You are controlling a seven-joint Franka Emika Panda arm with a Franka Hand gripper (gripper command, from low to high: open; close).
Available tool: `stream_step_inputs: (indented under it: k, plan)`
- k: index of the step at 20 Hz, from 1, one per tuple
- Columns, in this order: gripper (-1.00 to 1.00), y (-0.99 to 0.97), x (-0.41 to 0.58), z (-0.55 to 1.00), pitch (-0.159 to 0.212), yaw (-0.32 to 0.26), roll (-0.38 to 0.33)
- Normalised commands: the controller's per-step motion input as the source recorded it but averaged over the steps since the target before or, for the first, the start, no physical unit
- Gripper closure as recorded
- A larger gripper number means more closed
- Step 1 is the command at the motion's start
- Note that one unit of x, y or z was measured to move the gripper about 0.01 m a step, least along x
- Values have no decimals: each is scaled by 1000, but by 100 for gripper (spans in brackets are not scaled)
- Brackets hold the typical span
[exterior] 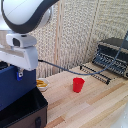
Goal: Please shift your gripper toward the book. Carefully hold the book with your gripper. Gently transport the book using your gripper to the caddy's front section. Safely let the book go into the caddy's front area.
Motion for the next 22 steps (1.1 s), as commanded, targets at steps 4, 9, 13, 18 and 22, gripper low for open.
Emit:
stream_step_inputs:
  k: [4, 9, 13, 18, 22]
  plan:
    - [100, 654, 204, 81, -8, -143, -52]
    - [-100, 220, 383, 0, 1, -62, -22]
    - [-100, -201, 290, 50, 28, 80, 55]
    - [-100, -281, 199, 314, 45, 78, 91]
    - [-100, -346, 107, 336, 15, 98, 97]
